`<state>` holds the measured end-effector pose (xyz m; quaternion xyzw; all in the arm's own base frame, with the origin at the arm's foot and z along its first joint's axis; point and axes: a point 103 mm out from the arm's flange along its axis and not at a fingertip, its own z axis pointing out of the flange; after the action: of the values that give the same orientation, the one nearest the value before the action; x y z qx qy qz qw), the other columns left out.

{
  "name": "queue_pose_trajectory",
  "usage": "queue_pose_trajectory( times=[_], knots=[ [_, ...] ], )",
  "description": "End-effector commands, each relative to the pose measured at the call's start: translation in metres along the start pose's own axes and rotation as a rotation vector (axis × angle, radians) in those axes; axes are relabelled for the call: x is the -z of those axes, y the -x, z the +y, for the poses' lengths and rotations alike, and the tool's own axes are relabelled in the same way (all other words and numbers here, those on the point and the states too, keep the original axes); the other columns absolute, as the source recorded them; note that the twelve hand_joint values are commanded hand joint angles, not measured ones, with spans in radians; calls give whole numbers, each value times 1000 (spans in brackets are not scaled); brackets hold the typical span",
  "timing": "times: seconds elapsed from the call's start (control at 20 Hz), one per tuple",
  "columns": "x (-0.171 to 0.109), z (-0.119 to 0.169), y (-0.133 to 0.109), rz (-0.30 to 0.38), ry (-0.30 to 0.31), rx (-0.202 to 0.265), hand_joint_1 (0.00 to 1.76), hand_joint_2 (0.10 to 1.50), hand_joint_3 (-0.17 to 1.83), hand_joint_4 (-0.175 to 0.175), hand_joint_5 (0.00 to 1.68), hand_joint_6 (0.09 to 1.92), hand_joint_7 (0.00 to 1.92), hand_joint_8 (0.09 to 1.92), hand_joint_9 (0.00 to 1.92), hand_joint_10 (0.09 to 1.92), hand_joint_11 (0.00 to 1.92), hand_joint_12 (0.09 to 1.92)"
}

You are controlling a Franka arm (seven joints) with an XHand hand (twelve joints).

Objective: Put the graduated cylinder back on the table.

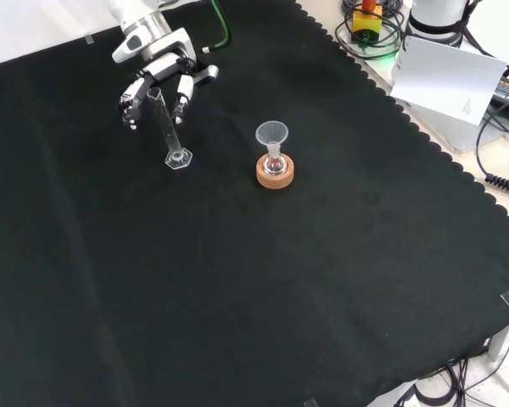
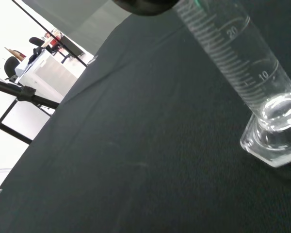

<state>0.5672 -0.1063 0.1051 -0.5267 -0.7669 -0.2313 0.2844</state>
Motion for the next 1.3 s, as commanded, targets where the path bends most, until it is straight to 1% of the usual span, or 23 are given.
queue_pose_trajectory(
  times=[0.05,0.15,0.25,0.4,0.55,0.65,1.05,1.3],
  knots=[
    [24,-12,-21,-91,7,-30,900,968,-175,-72,367,246,258,695,458,651,239,1376],
    [34,-20,-28,-123,5,-38,835,953,-175,-75,359,229,242,697,441,660,225,1382],
    [42,-31,-36,-136,8,-43,791,941,-175,-76,357,210,229,705,429,672,212,1396],
    [50,-47,-47,-163,14,-60,760,928,-175,-76,355,196,216,708,419,679,200,1403],
    [60,-65,-59,-192,34,-75,751,923,-175,-77,354,182,205,713,408,686,191,1409],
    [66,-79,-71,-213,47,-82,748,922,-175,-77,356,170,197,717,401,694,186,1415],
    [90,-133,-123,-310,89,-141,741,917,-175,-79,349,150,164,713,379,697,174,1412],
    [96,-160,-154,-395,76,-178,736,917,-175,-81,345,120,112,728,339,715,160,1409]
  ],
)
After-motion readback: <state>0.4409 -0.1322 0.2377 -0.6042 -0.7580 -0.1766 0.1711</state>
